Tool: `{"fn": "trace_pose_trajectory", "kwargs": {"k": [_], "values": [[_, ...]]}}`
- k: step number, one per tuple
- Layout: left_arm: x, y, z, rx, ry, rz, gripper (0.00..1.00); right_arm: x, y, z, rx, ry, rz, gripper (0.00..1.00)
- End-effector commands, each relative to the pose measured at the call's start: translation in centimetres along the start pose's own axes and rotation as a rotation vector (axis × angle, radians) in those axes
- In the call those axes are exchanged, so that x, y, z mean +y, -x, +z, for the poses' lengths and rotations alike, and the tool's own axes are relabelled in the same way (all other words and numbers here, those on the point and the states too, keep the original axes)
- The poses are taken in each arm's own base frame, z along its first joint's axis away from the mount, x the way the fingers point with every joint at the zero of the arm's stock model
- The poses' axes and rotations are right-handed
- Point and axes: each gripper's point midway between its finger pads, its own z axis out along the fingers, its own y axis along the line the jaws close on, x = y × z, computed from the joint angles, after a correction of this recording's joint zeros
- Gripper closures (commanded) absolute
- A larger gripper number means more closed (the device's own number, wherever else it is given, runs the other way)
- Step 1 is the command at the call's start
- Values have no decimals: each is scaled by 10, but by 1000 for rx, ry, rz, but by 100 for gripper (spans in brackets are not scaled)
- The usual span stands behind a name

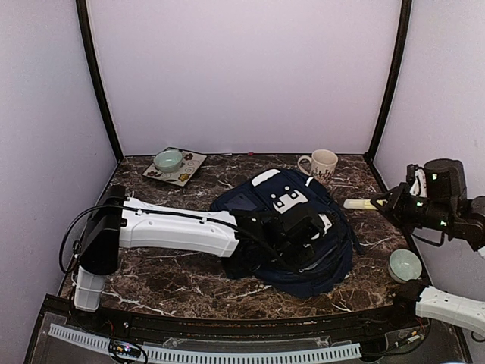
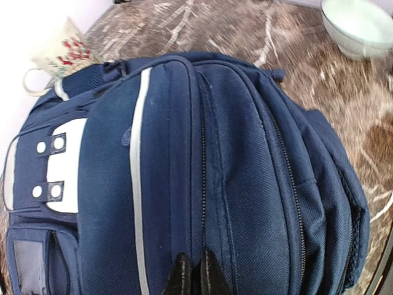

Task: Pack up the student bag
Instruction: Pick up the upper front pocket of the student bag, then place the pen in the upper front pocket of the bag.

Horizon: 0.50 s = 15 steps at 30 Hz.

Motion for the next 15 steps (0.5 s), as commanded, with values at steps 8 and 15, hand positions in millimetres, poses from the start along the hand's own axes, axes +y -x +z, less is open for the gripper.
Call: {"fn": "trace_pose_trajectory", "kwargs": {"k": [8,15], "values": [[105,99,-91,-321,112,-443,100,14,10,19,-40,35,63,95],[115,105,-105,-369,116,-503,100,3,9,28,-54,-12,109,95]]}}
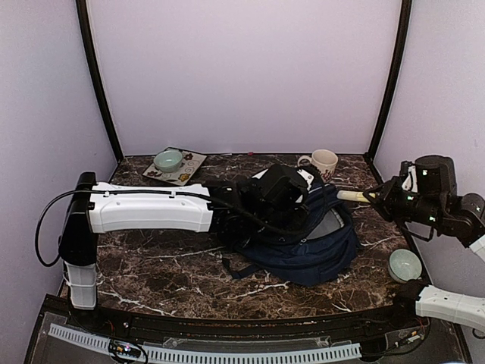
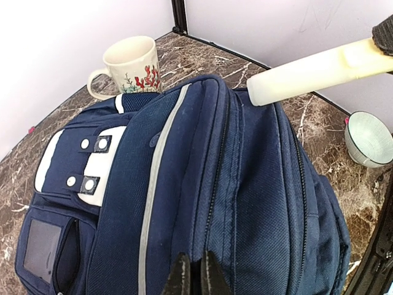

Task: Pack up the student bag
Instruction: Place the pen in the upper front pocket of the bag.

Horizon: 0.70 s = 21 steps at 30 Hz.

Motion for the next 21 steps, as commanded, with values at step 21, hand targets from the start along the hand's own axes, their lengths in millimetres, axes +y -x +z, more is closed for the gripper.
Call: {"fn": "trace_pose_trajectory", "kwargs": {"k": [21], "values": [[31,89,-62,-289,8,-280,100,-16,-21,33,21,48,188,96]]}}
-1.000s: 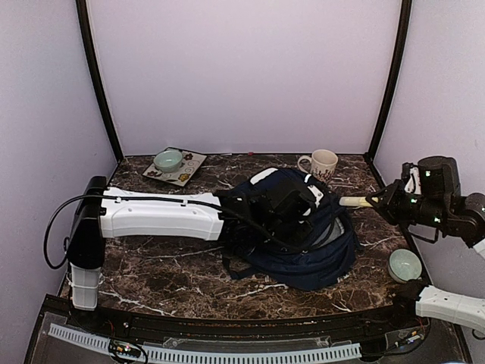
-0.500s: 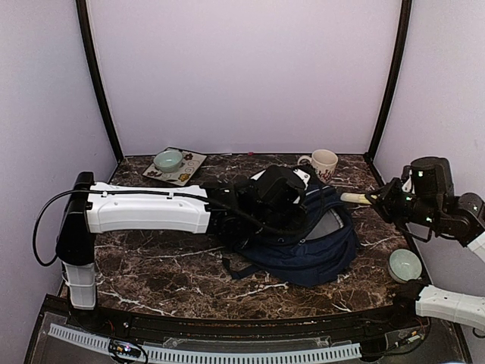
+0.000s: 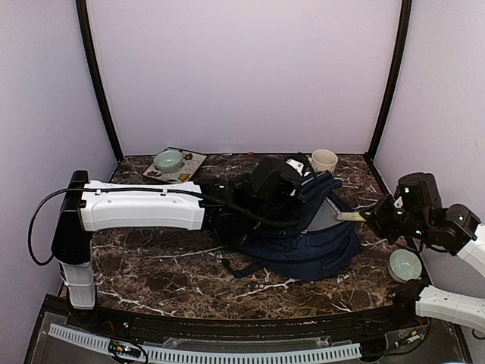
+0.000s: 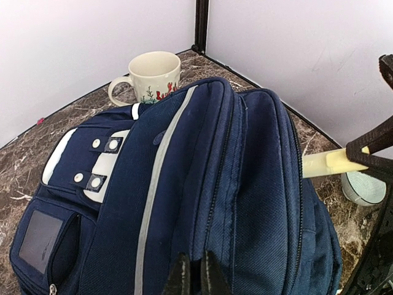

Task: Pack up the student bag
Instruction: Place the pen in the upper front pocket of the bag.

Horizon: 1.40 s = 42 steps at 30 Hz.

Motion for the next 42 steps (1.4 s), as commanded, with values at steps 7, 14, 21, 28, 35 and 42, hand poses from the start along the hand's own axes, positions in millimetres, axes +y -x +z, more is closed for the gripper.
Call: {"fn": "trace_pose_trajectory", "kwargs": {"k": [7,14,21,28,35,42], "values": [[6,79,-47,-216,-57,-136,100,64,-21,23,117,274,-27,96],[3,84,-50,-243,-78,-132,100,133,-51,36,284,536,-177,84],[9,83,-52,-248,-73,-135,100,109,-69,38,378,401,-392,39],[4,71,-44,-212,-105,-92,100,66,-62,21,316,320,-372,37],[-25,40,-21,-64,-221,-24,100,74,-52,-15,269,382,-555,38],[-39,10,17,38,-283,15,100,51,-57,-18,297,314,-591,40]]}}
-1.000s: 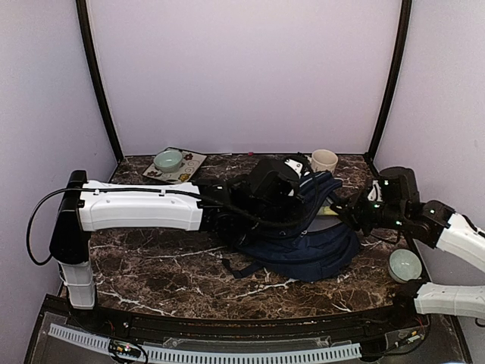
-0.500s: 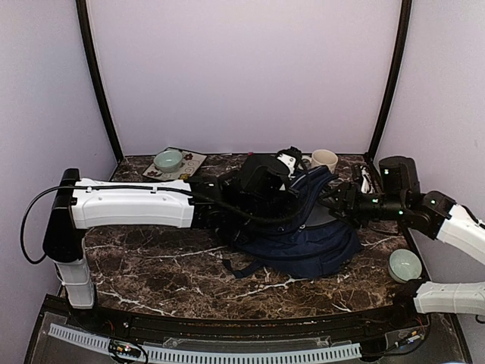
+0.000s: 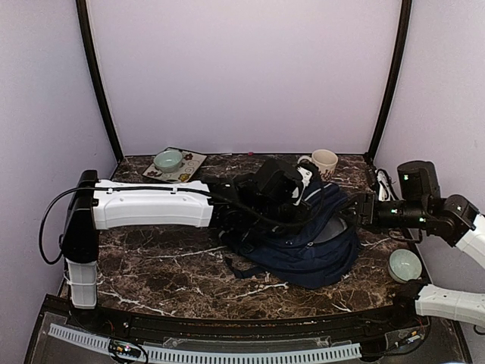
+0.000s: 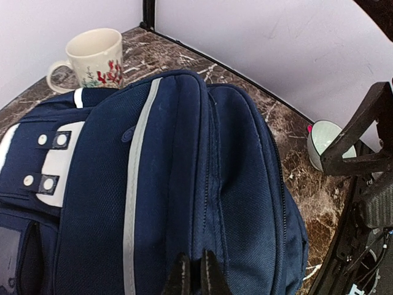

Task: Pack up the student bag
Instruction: Place the pen in the upper front pocket of the bag, then set the student bag in the upper front pocket.

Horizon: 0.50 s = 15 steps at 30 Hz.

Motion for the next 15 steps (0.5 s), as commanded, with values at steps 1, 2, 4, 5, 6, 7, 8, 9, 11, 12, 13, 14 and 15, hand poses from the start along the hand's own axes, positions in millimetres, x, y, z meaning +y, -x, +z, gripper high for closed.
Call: {"fn": "trace_pose_trajectory", "kwargs": {"k": [1,2,4,5,6,7,8,9,11,12,13,14,15], "values": [[-17,21,10,-16,-103,32,100,-5,-8,-8,11,-25,-30,40],[-17,11,17,27,-102,53,100,-4,-8,-10,9,-21,-19,40],[-17,-6,25,121,-108,76,97,-5,-11,-12,14,-27,-12,40],[-18,-12,27,156,-112,85,94,-6,-12,-13,20,-37,-10,40],[-20,-16,27,175,-125,88,88,-8,-13,-14,21,-49,-9,40],[-21,-19,25,189,-135,88,83,-10,-14,-15,26,-59,-9,40],[-22,-21,24,197,-142,85,79,-12,-16,-16,31,-68,-4,40],[-23,-20,22,198,-148,86,77,-13,-18,-17,40,-75,1,40],[-21,-16,18,195,-139,101,72,-12,-24,-15,69,-65,15,41],[-16,-15,16,201,-120,110,70,-9,-27,-14,87,-50,24,41],[-12,-13,14,205,-107,120,67,-7,-30,-11,105,-42,36,41],[-7,-12,12,211,-93,130,65,-5,-33,-9,122,-39,44,41],[-4,-11,9,216,-88,137,64,-2,-35,-7,129,-38,53,41]]}}
